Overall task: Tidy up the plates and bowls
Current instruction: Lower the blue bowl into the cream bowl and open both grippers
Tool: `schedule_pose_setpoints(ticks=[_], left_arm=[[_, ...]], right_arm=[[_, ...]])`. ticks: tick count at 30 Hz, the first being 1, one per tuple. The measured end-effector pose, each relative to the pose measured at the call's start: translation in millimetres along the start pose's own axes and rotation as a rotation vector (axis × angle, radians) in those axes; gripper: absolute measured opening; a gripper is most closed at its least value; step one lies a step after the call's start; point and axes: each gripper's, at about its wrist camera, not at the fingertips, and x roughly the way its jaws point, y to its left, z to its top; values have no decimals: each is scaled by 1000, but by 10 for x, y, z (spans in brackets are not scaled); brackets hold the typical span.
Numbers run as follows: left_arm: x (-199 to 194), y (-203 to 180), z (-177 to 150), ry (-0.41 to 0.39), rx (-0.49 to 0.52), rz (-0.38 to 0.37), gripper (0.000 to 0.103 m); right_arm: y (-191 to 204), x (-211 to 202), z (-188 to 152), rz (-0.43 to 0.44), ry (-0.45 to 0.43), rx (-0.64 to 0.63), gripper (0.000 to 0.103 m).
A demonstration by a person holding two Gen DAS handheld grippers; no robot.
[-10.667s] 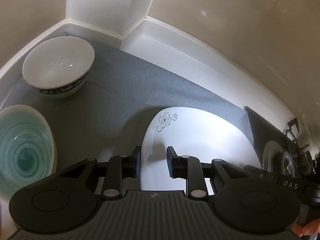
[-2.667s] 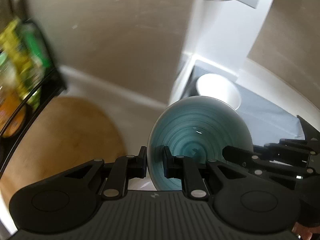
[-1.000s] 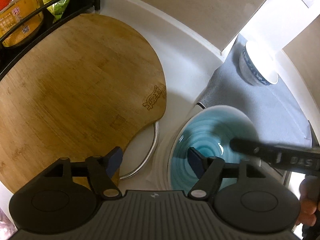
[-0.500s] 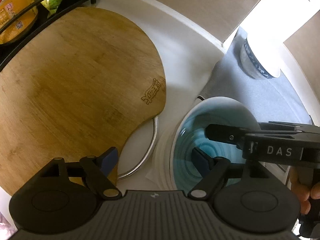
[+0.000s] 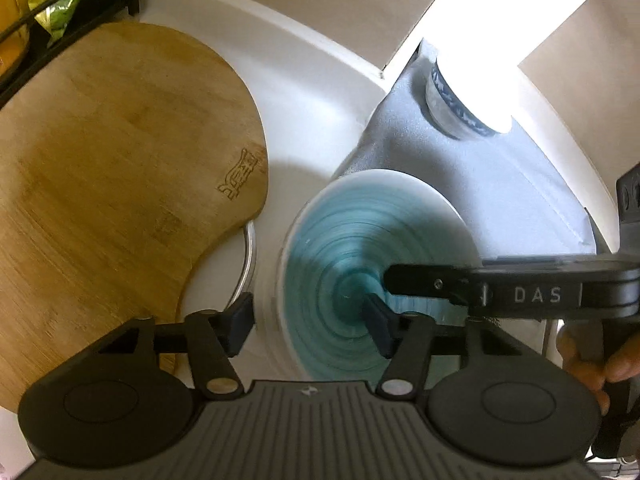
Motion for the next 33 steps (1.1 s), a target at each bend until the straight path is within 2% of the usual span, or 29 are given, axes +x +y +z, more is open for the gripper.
schedule_pose_setpoints(ticks=[1,6,16,24,26,28,30,33], left_arm=[[-6,7,9,4,-12,-9,61],[22,-42,66,8,-17,-23,61],[339,-511,360,-5,52,-60,60],[561,-879,490,22,112,-97,61],[552,-886,502,27,106,-105,71],[470,-876,512,7,98,-92,83],[308,-856,508,-48,115,-59,85],[110,-840,570,-94,100,-53,88]], right_arm=[[0,-7,-14,9,0,5,39],[-32,-63,-44,-4,-17,17,38],[-366,-307,-28,-101,-90,91,37],[-731,-547,-45,-157,-155,171,36],[-770,-612,-58,-138,-168,194,36],[-780,-720,-59,-116,-193,199,41],[-775,-852,-39,-87,-232,199,43],[-801,-1086,19,-76,-310,189,48]])
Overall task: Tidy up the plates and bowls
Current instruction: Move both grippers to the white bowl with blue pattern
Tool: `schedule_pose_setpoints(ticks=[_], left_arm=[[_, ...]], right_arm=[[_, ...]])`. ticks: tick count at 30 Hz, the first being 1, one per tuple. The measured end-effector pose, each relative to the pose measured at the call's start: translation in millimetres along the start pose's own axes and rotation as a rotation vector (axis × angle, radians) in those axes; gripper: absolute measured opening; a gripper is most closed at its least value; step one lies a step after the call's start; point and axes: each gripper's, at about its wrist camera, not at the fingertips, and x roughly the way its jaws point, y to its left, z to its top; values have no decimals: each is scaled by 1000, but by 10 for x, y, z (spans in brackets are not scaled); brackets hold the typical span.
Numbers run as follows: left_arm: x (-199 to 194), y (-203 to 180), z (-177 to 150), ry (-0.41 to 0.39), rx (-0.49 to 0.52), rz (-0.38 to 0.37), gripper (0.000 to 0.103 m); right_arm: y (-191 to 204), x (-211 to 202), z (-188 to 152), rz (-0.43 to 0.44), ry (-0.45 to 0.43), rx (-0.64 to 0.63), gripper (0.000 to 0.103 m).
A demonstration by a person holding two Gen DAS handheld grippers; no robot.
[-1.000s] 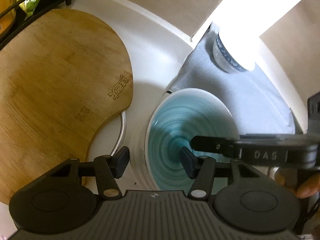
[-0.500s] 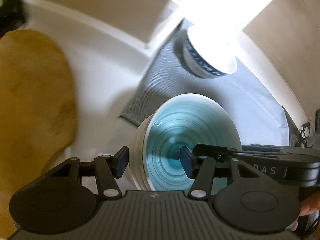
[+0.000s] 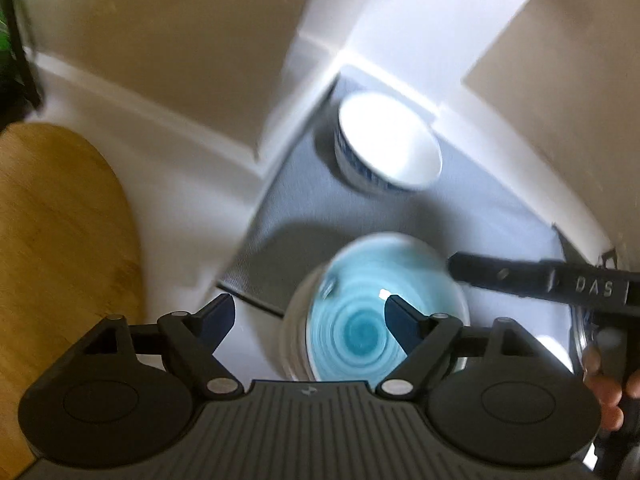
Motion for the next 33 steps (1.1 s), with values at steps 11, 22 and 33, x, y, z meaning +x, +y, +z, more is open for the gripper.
schedule_pose_setpoints(ticks=[11,22,33], left_arm=[[409,-312,621,-56,-120,120,96],[864,-449,850,-16,-112,165,96],[993,-402,891,34,-154,151,96]], right_arm=[[-363,191,544,-131,-100,55,51],[-510,445,719,-129,-90,70,53],[-476,700,864,-135,-58,50,52]])
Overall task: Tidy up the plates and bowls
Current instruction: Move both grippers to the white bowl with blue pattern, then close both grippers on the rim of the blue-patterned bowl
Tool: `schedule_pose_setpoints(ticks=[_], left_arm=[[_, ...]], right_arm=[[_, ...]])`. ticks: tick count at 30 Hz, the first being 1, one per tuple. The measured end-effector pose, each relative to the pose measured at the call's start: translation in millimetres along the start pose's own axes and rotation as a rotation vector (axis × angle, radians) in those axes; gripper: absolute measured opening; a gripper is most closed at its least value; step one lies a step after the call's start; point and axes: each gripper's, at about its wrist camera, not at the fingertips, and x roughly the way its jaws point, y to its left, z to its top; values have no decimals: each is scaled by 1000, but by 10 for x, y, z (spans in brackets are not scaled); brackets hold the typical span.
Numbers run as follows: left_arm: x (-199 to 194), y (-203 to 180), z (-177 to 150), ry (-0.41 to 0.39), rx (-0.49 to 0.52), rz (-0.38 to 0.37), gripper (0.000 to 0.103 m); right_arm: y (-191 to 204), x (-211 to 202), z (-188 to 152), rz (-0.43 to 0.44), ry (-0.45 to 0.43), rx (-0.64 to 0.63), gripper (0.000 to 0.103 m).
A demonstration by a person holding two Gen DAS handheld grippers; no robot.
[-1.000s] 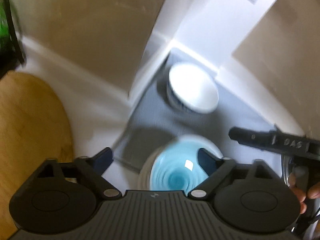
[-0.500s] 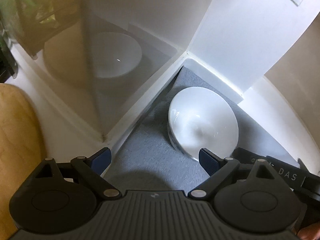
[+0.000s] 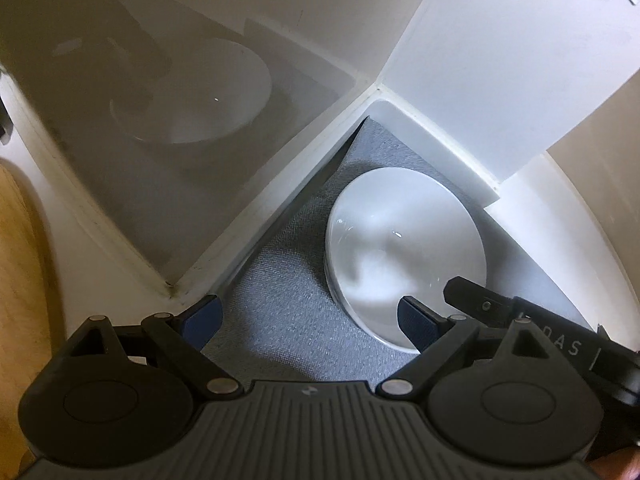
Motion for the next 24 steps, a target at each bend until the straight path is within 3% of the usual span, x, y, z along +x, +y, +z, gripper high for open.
schedule_pose_setpoints(ticks=[8,9,12,13,16,24], left_arm=[[79,-3,57,12,-49,6,96],[82,-7,58,9,-58,8,96],[81,-11,62,19,-65,3,68],[88,-15,63,30,-66,-3,50],[101,-42,64,53,-54,-49,15],[27,-184,-14,42,55,-59,14]], right_arm=[[-2,163,50,-17,13,-6,51],[-1,182,52,-17,16,-10,45],[7,219,54,15,14,-17,20],[24,217,54,34,14,-23,12],[87,204,44,32,4,-57,12],[-5,85,-31,29,30,-36,12]])
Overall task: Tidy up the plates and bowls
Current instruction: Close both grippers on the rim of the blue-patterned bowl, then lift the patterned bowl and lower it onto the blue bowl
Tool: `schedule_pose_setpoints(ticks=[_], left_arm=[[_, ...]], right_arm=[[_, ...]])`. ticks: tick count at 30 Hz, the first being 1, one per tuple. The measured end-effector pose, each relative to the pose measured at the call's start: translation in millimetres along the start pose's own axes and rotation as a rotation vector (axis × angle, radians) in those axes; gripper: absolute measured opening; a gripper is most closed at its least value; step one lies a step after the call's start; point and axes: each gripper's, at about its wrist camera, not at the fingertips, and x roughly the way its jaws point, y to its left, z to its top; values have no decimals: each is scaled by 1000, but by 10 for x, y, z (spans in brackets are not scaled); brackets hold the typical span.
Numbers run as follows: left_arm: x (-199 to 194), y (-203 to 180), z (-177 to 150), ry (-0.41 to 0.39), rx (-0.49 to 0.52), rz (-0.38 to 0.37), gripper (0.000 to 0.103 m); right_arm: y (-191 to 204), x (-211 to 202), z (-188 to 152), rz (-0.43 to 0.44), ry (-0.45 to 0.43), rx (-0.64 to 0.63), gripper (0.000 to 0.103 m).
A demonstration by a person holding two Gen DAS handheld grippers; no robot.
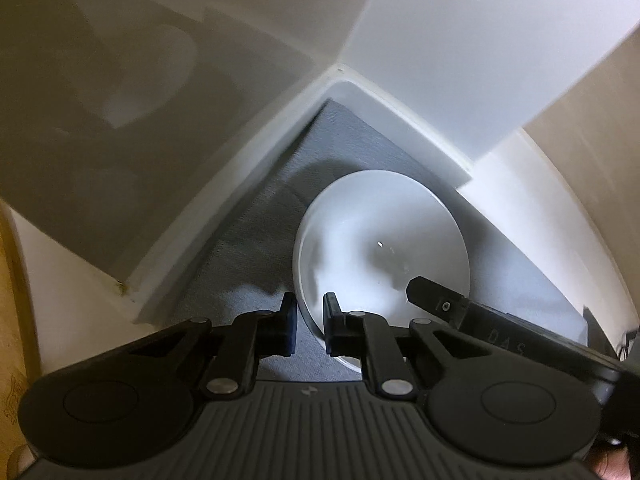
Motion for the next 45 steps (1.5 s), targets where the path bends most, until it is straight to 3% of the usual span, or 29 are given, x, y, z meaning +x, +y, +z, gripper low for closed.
schedule_pose_setpoints(ticks=[11,25,34,45], left_arm=[[-352,-134,-147,-63,68,-43,14],[-1219,21,-518,-165,125,-74,14],[-1499,237,-886,-164,154,-28,14],[-1459,484,-1279,-74,161,-2,15]], right_arm=[[120,-430,-93,-16,-91,-30,12],[533,-1167,-410,14,-191,-89,13],[786,-1294,-780,45,-152,-118,13],[858,-1179,-1175,43,-50,-129,13]])
